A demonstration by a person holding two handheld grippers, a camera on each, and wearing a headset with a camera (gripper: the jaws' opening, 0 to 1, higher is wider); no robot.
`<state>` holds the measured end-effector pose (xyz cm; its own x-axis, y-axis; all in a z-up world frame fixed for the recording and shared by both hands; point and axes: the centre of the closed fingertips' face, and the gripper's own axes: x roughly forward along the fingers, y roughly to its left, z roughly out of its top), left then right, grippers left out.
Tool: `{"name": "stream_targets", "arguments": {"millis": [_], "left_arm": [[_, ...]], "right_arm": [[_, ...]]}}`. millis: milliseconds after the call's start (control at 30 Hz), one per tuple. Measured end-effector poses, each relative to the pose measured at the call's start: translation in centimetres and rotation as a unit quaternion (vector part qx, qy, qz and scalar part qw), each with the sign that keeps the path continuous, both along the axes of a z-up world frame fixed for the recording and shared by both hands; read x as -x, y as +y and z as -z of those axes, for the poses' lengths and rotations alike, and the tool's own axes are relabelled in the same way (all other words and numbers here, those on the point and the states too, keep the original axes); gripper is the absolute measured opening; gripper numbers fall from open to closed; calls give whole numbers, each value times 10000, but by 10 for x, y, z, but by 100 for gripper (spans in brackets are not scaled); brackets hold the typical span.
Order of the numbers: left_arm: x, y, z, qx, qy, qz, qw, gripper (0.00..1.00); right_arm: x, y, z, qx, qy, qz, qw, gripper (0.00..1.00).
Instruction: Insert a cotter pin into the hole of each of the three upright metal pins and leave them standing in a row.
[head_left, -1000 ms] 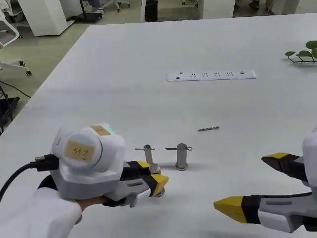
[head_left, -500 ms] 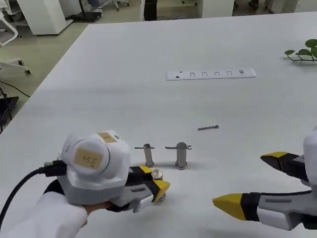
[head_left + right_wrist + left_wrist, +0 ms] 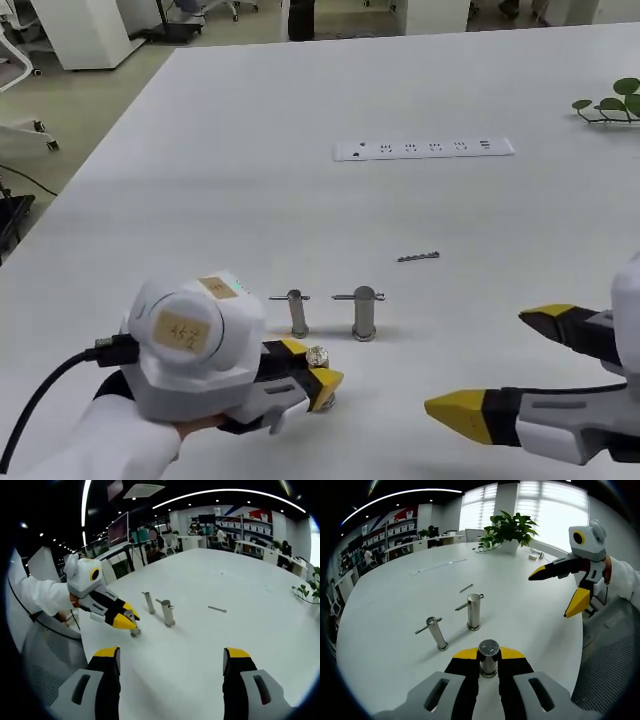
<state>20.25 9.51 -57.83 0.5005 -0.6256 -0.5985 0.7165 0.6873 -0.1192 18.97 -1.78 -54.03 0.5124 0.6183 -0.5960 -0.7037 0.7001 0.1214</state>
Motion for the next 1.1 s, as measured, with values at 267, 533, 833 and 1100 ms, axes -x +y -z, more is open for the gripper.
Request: {"name": "stream_targets", "arguments": {"millis": [267, 533, 833, 1100], "left_arm": [[-2, 1, 0, 171, -17, -140, 9998, 10], [-2, 1, 0, 250, 9, -217, 9995, 11], [1, 0, 2, 160, 1, -147, 9998, 13], [2, 8, -3, 100, -107, -40, 9999, 28]], "right_arm": [[0, -1, 1, 31, 11, 12, 10000, 82], [1, -1, 1, 43, 28, 1, 10000, 83], [3, 0, 1, 61, 27, -60, 10000, 82], [3, 0, 0, 77, 14, -59, 10000, 82]]}}
